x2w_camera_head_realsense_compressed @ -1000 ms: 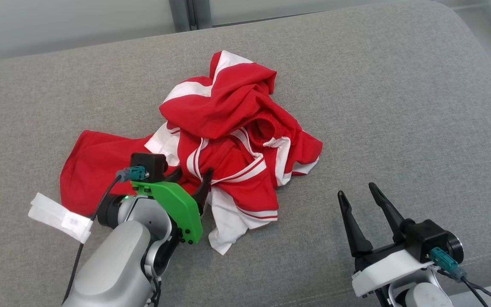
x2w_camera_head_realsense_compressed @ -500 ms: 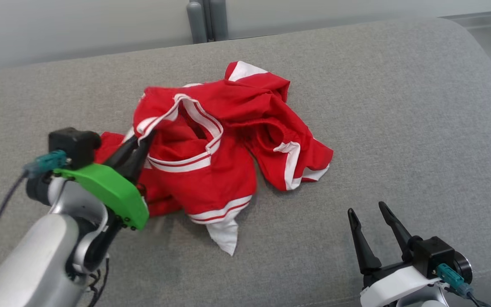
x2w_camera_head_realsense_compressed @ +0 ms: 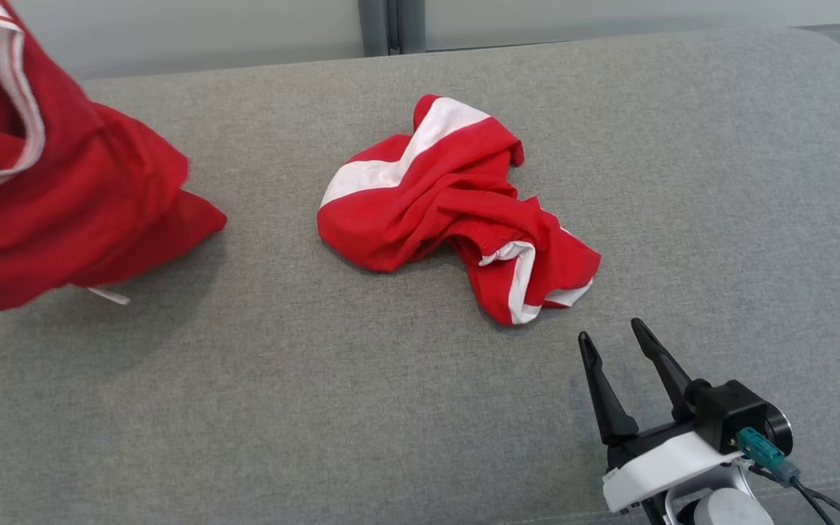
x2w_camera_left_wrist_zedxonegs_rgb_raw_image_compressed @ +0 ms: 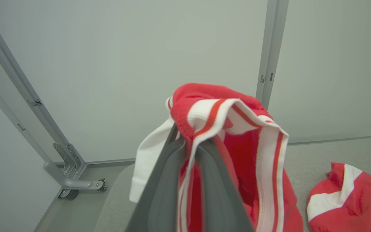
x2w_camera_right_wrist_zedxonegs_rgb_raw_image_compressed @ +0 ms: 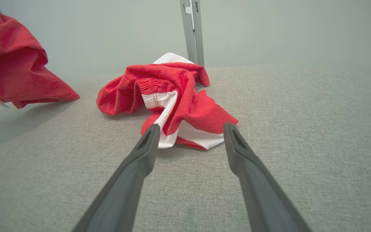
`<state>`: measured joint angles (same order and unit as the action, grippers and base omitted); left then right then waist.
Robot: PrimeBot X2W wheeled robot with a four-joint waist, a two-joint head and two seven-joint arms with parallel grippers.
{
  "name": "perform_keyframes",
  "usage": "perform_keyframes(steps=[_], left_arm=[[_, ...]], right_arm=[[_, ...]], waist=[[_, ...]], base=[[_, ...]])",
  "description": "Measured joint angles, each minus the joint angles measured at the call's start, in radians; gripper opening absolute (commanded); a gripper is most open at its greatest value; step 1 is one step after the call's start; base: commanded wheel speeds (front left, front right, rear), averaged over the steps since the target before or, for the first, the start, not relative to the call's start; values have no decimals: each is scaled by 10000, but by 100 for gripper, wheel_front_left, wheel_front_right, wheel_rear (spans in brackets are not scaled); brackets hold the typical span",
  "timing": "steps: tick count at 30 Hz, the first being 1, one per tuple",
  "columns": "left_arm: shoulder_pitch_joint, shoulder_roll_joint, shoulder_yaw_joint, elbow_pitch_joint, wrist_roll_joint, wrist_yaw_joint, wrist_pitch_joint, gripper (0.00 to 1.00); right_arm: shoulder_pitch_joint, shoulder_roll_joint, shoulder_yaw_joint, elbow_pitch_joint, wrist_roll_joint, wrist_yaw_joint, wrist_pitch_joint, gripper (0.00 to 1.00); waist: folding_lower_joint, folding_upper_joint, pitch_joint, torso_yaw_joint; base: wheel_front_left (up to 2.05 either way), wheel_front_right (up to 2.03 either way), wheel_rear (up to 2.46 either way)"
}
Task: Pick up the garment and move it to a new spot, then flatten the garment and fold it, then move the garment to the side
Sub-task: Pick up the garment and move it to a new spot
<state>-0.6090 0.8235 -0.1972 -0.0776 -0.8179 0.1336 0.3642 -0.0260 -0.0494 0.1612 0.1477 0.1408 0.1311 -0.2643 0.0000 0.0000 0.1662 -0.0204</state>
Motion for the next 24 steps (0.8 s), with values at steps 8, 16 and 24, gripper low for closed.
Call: perform_keyframes(steps=[8,16,24], left_arm=[[-1075,744,428,3822,836,-59,-1062,0],[-1031,351,244,6748,1285,-575,-2959,0],[-369,-903,-107,9143,1338,-1285,-5122,0]], right_arm=[[-259,4,48,13,130,0,0,100],[-358,0,-61,-17,67,0,2,100],[-369,2,-167,-38,61,0,0,100]], waist=[[0,0,500,-410],[0,0,1023,-843],[0,0,1169,-975]], base=[[0,0,0],[0,0,0],[0,0,0]])
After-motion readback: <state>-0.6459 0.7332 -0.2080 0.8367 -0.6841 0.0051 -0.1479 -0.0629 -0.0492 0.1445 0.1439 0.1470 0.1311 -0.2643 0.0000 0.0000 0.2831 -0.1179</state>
